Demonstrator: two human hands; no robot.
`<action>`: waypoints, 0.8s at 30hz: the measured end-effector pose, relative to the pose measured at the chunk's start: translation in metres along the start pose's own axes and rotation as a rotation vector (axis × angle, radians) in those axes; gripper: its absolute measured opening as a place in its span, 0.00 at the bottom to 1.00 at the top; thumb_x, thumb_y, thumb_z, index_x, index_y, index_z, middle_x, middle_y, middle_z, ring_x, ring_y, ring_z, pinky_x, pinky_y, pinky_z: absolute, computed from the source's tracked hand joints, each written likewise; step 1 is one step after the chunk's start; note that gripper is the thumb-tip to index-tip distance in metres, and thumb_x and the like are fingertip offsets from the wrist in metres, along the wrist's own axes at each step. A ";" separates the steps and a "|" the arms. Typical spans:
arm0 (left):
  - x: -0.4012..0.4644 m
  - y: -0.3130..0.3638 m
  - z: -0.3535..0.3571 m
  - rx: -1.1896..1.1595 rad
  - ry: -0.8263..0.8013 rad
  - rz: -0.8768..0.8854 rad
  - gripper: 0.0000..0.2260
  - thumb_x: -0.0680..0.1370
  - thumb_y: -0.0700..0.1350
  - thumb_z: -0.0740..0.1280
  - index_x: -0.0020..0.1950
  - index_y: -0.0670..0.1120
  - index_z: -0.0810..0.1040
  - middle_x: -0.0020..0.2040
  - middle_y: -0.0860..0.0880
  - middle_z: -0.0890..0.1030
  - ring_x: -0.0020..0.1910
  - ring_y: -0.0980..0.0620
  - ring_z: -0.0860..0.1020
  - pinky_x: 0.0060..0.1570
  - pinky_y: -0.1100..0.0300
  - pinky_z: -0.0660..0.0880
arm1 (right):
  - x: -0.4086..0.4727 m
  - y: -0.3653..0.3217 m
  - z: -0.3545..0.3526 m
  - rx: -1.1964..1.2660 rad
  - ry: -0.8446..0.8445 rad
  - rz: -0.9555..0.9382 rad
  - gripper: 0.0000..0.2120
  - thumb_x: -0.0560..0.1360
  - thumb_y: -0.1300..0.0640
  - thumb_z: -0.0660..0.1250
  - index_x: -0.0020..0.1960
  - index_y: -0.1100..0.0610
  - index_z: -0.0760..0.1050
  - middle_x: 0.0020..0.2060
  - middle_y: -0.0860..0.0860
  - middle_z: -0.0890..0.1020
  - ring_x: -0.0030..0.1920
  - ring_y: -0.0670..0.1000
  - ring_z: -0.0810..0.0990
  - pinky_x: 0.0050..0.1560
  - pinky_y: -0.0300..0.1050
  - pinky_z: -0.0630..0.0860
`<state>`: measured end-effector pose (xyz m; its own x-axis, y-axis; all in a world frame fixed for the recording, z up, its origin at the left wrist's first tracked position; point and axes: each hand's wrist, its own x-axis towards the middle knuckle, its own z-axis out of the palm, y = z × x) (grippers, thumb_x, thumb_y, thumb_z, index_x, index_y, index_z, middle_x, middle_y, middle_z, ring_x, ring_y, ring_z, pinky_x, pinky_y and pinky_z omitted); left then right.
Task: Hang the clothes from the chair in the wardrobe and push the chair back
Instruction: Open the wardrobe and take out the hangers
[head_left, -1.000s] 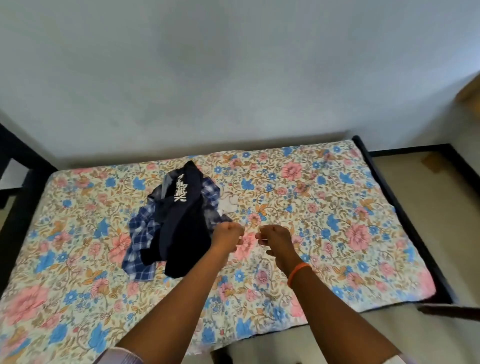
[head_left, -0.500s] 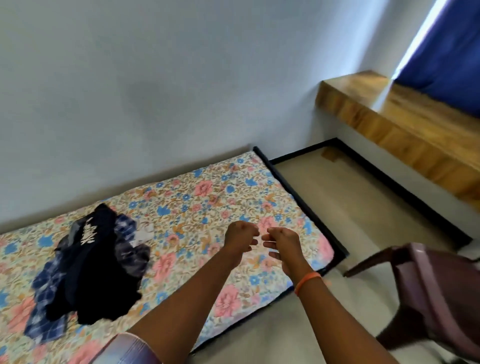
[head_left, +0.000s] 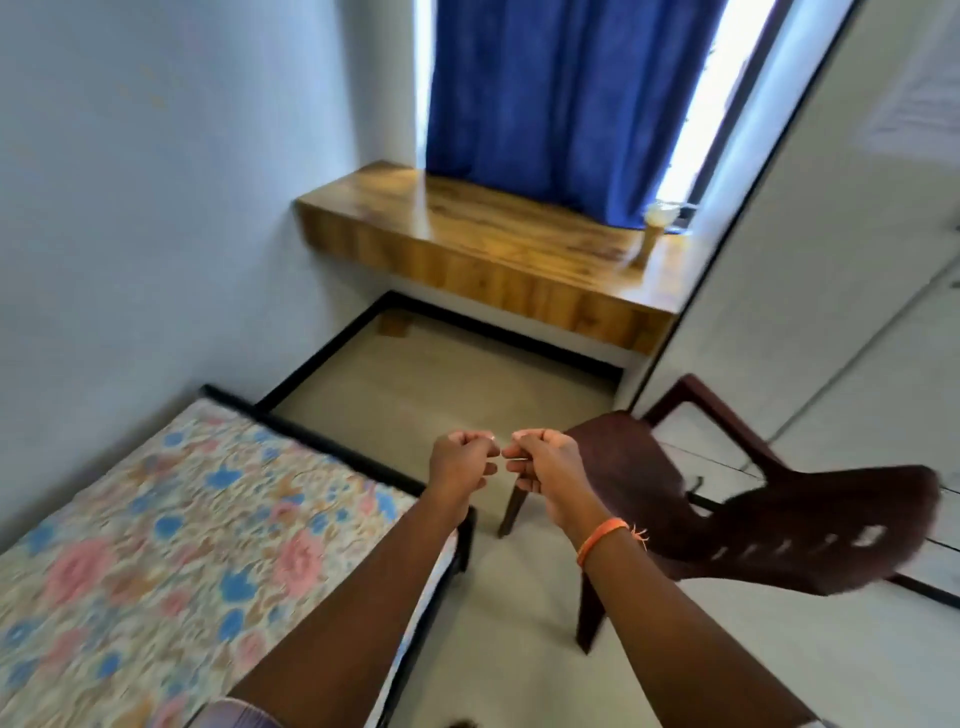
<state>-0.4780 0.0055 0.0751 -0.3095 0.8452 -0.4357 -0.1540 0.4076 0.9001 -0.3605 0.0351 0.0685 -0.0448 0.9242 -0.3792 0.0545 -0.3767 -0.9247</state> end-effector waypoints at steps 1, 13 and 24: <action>0.007 0.003 0.010 0.003 -0.005 0.010 0.05 0.78 0.41 0.65 0.44 0.47 0.78 0.41 0.48 0.83 0.33 0.52 0.78 0.31 0.63 0.69 | 0.005 -0.007 -0.011 -0.004 0.015 -0.004 0.06 0.79 0.59 0.65 0.53 0.61 0.76 0.38 0.54 0.84 0.33 0.48 0.80 0.32 0.42 0.71; 0.052 0.054 0.310 0.160 -0.478 0.080 0.03 0.79 0.41 0.66 0.47 0.45 0.79 0.41 0.47 0.83 0.33 0.53 0.77 0.27 0.62 0.68 | 0.069 -0.075 -0.294 0.084 0.548 -0.097 0.05 0.79 0.57 0.66 0.51 0.57 0.78 0.39 0.53 0.86 0.36 0.48 0.81 0.34 0.42 0.73; 0.029 0.072 0.564 0.154 -0.409 0.105 0.05 0.80 0.41 0.65 0.46 0.46 0.79 0.44 0.47 0.83 0.36 0.52 0.79 0.33 0.63 0.72 | 0.136 -0.107 -0.539 0.120 0.511 -0.119 0.04 0.77 0.59 0.65 0.49 0.58 0.78 0.38 0.54 0.84 0.36 0.51 0.80 0.35 0.41 0.71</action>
<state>0.0308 0.2547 0.1296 0.0848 0.9393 -0.3325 0.0097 0.3329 0.9429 0.1648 0.2348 0.1337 0.4487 0.8623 -0.2348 -0.0368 -0.2447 -0.9689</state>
